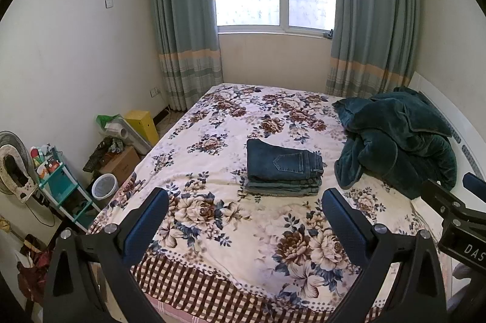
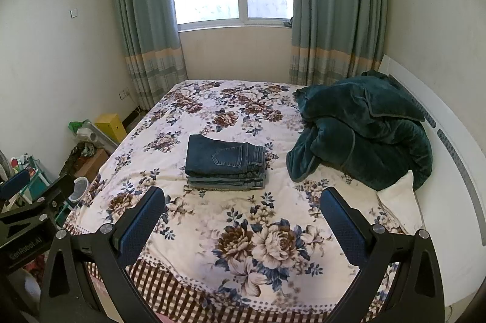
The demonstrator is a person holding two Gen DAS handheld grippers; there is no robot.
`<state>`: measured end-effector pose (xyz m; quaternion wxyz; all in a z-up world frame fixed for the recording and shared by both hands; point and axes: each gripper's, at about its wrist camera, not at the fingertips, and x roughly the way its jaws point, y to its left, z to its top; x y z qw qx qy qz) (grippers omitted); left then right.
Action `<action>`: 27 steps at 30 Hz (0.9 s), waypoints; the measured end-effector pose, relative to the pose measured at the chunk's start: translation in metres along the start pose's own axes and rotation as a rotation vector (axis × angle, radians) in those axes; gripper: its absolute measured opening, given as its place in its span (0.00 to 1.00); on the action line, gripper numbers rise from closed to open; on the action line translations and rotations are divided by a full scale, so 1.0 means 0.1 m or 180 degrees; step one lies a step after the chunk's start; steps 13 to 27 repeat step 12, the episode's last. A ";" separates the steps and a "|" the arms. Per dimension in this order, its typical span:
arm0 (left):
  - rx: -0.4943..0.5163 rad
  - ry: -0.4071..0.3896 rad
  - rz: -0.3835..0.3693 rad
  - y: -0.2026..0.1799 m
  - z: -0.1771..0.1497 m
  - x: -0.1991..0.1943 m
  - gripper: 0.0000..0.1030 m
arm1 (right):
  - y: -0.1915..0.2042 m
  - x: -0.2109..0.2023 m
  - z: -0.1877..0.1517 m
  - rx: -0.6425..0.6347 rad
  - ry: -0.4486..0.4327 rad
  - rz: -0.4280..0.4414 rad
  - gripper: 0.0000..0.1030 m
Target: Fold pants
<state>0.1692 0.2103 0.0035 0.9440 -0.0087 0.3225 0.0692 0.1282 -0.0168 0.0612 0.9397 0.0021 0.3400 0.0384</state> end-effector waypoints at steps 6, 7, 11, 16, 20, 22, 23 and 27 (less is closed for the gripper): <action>0.0004 -0.0005 0.0012 0.01 0.01 -0.02 1.00 | 0.00 0.00 -0.01 0.0003 -0.0003 0.0000 1.00; -0.0001 -0.0006 0.0022 0.02 0.01 -0.02 1.00 | 0.01 0.00 -0.01 0.0001 -0.0004 -0.0003 1.00; -0.0001 -0.0021 0.0044 0.02 0.04 -0.04 1.00 | 0.01 0.00 -0.01 -0.0001 -0.0007 0.0000 1.00; -0.0004 -0.0021 0.0037 0.01 0.06 -0.04 1.00 | 0.01 0.00 -0.01 -0.0009 -0.0007 -0.0002 1.00; -0.0004 -0.0021 0.0037 0.01 0.06 -0.04 1.00 | 0.01 0.00 -0.01 -0.0009 -0.0007 -0.0002 1.00; -0.0004 -0.0021 0.0037 0.01 0.06 -0.04 1.00 | 0.01 0.00 -0.01 -0.0009 -0.0007 -0.0002 1.00; -0.0004 -0.0021 0.0037 0.01 0.06 -0.04 1.00 | 0.01 0.00 -0.01 -0.0009 -0.0007 -0.0002 1.00; -0.0004 -0.0021 0.0037 0.01 0.06 -0.04 1.00 | 0.01 0.00 -0.01 -0.0009 -0.0007 -0.0002 1.00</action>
